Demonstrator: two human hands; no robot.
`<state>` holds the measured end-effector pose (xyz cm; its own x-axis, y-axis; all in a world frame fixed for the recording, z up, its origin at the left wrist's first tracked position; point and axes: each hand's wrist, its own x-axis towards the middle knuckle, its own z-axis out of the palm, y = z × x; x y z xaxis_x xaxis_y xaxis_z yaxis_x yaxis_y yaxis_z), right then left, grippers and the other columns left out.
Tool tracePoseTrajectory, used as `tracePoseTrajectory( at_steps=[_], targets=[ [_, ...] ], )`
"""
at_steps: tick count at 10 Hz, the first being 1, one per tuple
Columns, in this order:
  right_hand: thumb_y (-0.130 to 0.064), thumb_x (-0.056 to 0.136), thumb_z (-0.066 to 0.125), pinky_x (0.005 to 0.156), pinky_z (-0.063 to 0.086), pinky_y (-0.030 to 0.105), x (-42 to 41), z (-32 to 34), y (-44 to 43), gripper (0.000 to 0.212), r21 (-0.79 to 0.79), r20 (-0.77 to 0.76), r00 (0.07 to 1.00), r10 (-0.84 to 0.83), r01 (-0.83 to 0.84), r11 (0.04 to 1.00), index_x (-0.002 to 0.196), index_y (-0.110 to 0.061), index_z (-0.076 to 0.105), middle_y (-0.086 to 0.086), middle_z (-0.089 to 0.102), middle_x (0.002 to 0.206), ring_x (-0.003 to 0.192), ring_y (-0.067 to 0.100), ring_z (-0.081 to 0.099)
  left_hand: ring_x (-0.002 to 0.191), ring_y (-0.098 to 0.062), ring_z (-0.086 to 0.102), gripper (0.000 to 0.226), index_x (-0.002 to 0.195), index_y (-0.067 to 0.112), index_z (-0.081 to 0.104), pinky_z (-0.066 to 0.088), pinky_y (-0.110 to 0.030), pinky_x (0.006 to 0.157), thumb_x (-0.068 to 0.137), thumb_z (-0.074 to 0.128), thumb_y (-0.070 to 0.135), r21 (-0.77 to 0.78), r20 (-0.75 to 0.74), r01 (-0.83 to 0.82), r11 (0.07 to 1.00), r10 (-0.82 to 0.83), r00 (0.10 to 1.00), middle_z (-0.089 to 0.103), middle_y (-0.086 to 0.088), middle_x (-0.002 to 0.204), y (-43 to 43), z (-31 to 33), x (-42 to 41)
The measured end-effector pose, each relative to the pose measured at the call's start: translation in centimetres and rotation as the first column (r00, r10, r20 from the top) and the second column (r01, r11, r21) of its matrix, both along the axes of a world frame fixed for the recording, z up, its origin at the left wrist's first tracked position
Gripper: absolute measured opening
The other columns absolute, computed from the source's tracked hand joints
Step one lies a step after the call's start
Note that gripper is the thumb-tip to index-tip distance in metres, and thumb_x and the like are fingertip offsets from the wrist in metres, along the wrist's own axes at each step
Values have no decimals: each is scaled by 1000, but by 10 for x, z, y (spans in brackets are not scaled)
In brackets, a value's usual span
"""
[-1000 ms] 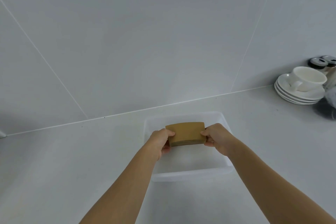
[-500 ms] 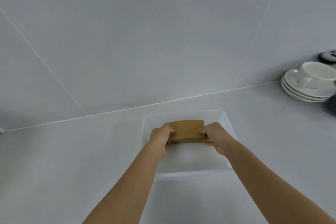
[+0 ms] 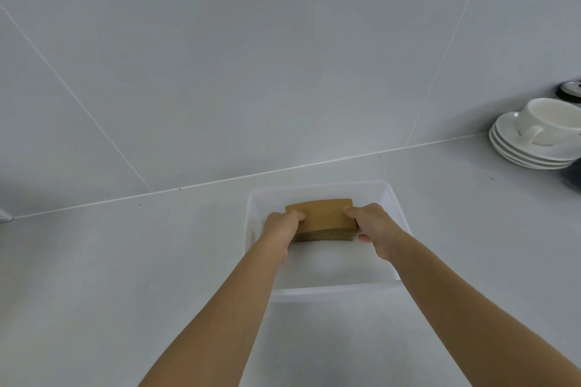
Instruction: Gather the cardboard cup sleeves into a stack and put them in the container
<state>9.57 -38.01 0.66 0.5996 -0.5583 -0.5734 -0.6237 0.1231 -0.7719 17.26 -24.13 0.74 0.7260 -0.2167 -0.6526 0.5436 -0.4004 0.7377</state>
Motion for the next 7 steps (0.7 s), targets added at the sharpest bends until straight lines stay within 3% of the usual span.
tracePoseTrajectory(
  at_steps=[1, 2, 3, 4, 5, 6, 7],
  targets=[
    [-36, 91, 49, 96, 42, 37, -2, 2, 0, 43, -17, 6, 1000, -11, 12, 1000, 117, -1, 52, 13, 57, 116, 110, 28, 54, 92, -23, 50, 47, 125, 5, 48, 41, -30, 73, 85, 58, 28, 6, 5, 11, 1000, -11, 1000, 55, -12, 119, 3, 4, -1],
    [-34, 91, 50, 99, 40, 38, -2, 9, -3, 44, -47, 29, 999, -26, 27, 999, 118, 0, 52, 9, 52, 105, 104, 26, 52, 94, -24, 53, 47, 123, 7, 50, 45, -33, 78, 84, 58, 31, 9, 27, 37, 999, -37, 999, 56, -11, 118, 6, 8, 0],
    [-30, 89, 52, 82, 39, 34, -6, 27, -4, 41, -77, 79, 997, -2, 8, 997, 105, 7, 57, 9, 41, 90, 83, 25, 41, 109, -26, 51, 50, 128, 7, 45, 43, -35, 90, 86, 57, 32, 18, 68, 84, 996, -85, 994, 52, -10, 123, 11, 18, -3],
    [-28, 88, 53, 75, 30, 34, -14, 48, -7, 55, -116, 151, 988, 19, -1, 993, 114, 20, 47, 6, 35, 82, 82, 22, 33, 126, -27, 42, 60, 137, 7, 36, 36, -35, 99, 87, 55, 34, 14, 157, 98, 995, -99, 983, 42, -7, 142, 18, 36, -7],
    [-29, 90, 53, 76, 36, 34, -31, 79, -6, 52, -195, 218, 974, 66, -23, 981, 115, 16, 48, 7, 43, 85, 79, 26, 40, 92, -19, 54, 20, 92, 12, 56, 39, -32, 80, 87, 55, 32, 25, 298, 85, 996, -89, 950, 56, -5, 102, 31, 66, -13],
    [-27, 90, 54, 75, 43, 32, -50, 109, -6, 32, -273, 277, 952, 127, -48, 961, 104, 2, 60, 10, 58, 95, 80, 23, 56, 77, -20, 48, 19, 75, 16, 49, 37, -31, 72, 86, 53, 31, 31, 520, 39, 999, -49, 853, 52, -6, 84, 48, 98, -19],
    [-24, 90, 55, 73, 46, 32, -75, 139, -4, 16, -339, 343, 929, 142, -19, 940, 88, -10, 62, 9, 63, 93, 78, 21, 60, 93, -21, 58, 29, 96, 12, 64, 43, -32, 86, 87, 50, 36, 67, 707, -46, 997, -15, 707, 65, -3, 101, 68, 130, -26]
  ],
)
